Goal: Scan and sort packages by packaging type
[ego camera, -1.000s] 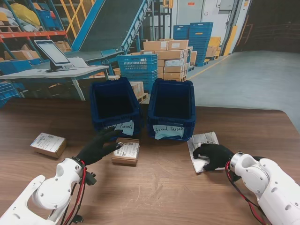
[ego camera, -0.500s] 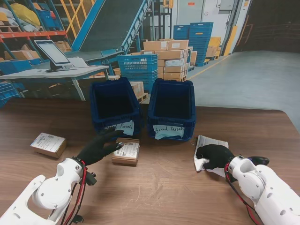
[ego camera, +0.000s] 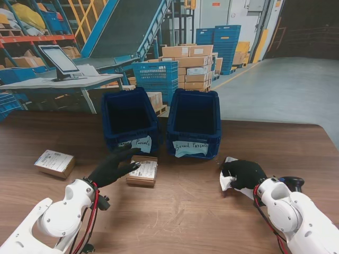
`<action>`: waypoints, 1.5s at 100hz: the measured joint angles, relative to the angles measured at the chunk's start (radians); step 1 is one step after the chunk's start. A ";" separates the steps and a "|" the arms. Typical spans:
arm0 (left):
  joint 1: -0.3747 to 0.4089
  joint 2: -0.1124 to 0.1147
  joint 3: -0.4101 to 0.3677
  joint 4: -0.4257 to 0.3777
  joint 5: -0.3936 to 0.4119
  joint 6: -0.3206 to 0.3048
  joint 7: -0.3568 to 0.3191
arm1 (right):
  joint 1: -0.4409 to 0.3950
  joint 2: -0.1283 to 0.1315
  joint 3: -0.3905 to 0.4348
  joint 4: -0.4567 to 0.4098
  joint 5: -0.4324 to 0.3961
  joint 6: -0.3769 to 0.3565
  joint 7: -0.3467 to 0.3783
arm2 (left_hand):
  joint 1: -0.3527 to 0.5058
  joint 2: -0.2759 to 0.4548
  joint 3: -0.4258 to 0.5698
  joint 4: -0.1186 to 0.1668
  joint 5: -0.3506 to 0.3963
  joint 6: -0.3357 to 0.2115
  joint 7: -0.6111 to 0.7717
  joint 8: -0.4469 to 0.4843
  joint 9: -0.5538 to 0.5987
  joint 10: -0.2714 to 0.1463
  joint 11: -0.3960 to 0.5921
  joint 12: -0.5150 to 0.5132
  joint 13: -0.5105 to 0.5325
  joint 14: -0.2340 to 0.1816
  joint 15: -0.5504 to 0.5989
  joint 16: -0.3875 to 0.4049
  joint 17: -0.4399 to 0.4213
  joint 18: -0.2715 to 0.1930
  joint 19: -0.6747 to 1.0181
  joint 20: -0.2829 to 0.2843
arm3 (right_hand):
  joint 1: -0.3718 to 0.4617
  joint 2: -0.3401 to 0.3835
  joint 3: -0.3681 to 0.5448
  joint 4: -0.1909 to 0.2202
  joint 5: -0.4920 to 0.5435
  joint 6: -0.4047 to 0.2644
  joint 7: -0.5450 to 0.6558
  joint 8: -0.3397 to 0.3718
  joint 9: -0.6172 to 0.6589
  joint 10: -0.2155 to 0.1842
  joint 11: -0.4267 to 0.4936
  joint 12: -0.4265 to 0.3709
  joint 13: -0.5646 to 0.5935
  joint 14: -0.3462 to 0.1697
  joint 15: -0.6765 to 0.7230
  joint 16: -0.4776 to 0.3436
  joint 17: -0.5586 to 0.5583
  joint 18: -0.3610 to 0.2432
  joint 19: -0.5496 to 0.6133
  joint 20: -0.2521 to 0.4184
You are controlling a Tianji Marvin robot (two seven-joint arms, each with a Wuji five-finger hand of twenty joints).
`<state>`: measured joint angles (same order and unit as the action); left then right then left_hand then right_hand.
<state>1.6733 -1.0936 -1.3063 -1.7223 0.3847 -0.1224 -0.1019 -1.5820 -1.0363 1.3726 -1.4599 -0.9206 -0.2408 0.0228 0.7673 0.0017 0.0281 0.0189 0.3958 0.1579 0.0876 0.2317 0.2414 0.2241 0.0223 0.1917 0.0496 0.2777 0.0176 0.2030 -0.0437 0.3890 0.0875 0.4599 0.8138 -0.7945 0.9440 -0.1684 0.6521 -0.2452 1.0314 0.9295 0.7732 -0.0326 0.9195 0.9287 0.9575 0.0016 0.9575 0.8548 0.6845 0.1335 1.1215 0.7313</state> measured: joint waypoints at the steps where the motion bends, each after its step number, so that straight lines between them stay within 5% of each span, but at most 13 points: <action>1: 0.000 0.000 0.000 0.000 0.000 0.000 0.000 | -0.002 0.000 0.001 -0.006 -0.001 0.001 0.000 | 0.000 0.000 0.000 0.000 0.000 0.000 0.000 0.000 0.000 0.000 0.000 0.000 0.000 0.000 0.000 0.000 0.000 0.000 0.000 0.000 | 0.000 0.000 0.000 0.000 0.000 0.000 0.000 0.000 0.000 0.000 0.000 0.000 0.002 0.000 -0.002 0.000 0.001 0.000 0.000 -0.001; 73: 0.005 0.001 0.002 -0.005 0.014 -0.006 0.003 | -0.133 -0.017 0.020 -0.343 -0.021 0.115 0.009 | 0.000 0.000 0.000 0.000 0.000 0.000 0.000 0.000 0.000 0.000 0.000 0.000 0.000 0.000 0.000 0.000 0.000 0.000 0.000 0.000 | 0.010 0.000 0.006 0.000 0.000 0.013 0.000 -0.002 0.000 0.023 0.000 0.002 0.007 0.000 -0.016 0.021 0.011 0.003 0.000 -0.022; 126: 0.033 -0.001 -0.025 -0.032 0.000 -0.034 0.020 | -0.194 -0.029 -0.032 -0.447 0.021 0.155 -0.052 | 0.000 0.000 0.000 0.000 -0.001 0.000 0.000 0.000 0.000 0.000 0.000 0.000 0.000 0.000 0.000 0.000 0.000 0.000 0.000 0.000 | 0.011 0.000 0.006 0.000 0.000 0.013 0.000 0.005 0.000 0.024 0.000 0.008 0.007 0.000 -0.018 0.023 0.000 0.012 0.000 -0.022; 150: 0.040 -0.001 -0.034 -0.041 0.005 -0.035 0.025 | -0.176 -0.031 -0.097 -0.425 0.026 0.085 -0.096 | 0.000 0.000 0.000 0.000 -0.002 0.000 0.000 0.000 0.000 0.000 0.000 0.000 0.000 0.000 0.000 0.000 0.000 0.000 0.000 0.000 | 0.011 0.001 0.006 0.000 0.000 0.014 -0.001 0.014 -0.008 0.024 0.000 0.009 0.007 0.000 -0.018 0.023 0.000 0.014 0.000 -0.022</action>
<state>1.7137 -1.0949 -1.3402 -1.7636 0.3898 -0.1569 -0.0767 -1.7584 -1.0677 1.2757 -1.8853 -0.8943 -0.1556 -0.0733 0.7672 0.0017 0.0281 0.0189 0.3940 0.1580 0.0876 0.2319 0.2414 0.2241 0.0223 0.1917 0.0496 0.2778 0.0176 0.2030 -0.0437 0.3892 0.0875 0.4600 0.8245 -0.7938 0.9504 -0.1684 0.6524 -0.2311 1.0300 0.9439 0.7647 -0.0086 0.9195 0.9377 0.9644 0.0016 0.9399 0.8775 0.6842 0.1471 1.1217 0.7093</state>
